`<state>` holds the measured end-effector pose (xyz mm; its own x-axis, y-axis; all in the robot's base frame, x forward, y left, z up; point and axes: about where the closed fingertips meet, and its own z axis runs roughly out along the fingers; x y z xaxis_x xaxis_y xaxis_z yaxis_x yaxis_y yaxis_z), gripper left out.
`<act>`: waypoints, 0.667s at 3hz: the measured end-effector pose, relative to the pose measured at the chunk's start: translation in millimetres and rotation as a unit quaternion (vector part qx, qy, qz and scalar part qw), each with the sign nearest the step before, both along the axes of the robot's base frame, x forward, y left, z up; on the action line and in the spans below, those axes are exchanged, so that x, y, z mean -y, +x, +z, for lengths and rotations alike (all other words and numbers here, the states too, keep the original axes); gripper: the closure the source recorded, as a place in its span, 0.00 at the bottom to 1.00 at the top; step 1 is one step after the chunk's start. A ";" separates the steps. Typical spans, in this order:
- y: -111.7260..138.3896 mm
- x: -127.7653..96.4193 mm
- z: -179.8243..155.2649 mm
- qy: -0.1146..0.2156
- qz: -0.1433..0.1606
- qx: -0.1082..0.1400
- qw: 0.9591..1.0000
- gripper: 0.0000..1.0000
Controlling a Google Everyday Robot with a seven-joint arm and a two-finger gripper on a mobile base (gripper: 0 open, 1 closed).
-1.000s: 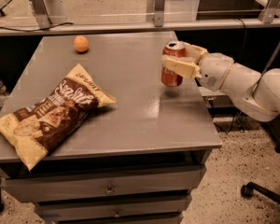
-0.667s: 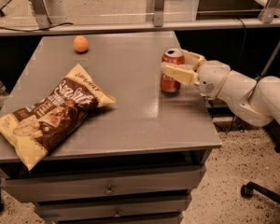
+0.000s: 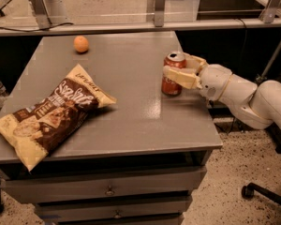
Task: Place coke can upright
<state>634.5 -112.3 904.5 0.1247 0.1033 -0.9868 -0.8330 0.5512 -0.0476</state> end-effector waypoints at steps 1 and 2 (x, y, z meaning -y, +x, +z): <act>-0.9 3.1 1.5 0.001 0.001 0.002 1.000 0.59; -1.4 3.7 4.2 0.000 0.004 0.001 1.000 0.36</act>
Offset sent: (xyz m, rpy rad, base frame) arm -0.0017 -0.0110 0.0059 -0.0018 0.0053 0.0058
